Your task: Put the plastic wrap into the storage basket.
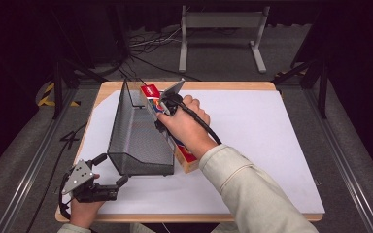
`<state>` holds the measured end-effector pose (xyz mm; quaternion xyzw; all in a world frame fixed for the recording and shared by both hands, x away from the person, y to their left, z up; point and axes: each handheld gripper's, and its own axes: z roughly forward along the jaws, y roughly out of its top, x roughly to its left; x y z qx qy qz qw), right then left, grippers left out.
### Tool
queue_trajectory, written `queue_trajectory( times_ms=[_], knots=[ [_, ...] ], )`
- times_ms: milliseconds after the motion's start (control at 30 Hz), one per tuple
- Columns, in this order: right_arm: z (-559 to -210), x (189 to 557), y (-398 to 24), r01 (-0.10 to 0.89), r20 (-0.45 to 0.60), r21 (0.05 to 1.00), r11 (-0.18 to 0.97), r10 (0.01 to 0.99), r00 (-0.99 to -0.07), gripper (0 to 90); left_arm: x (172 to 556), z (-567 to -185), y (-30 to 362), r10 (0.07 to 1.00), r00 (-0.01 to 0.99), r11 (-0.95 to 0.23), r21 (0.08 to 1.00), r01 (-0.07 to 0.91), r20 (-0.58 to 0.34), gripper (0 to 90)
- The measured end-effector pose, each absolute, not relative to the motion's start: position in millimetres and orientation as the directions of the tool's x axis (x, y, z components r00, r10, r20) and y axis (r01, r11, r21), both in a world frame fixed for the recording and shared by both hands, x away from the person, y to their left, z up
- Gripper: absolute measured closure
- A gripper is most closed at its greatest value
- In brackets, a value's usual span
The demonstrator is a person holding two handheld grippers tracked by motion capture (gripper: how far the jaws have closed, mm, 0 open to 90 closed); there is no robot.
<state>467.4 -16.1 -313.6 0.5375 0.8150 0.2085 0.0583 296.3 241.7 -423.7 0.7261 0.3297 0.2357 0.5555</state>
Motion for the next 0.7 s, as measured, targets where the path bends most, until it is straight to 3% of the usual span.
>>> queue_trajectory(
  times_ms=[700],
  knots=[
    [-332.4,474.7,23.6,0.864,0.126,0.371,0.340,0.903,-0.410,40.4,293.4,-424.0,244.1,0.740,0.672,-0.158,0.963,0.218,-0.031,1.0]
  ],
)
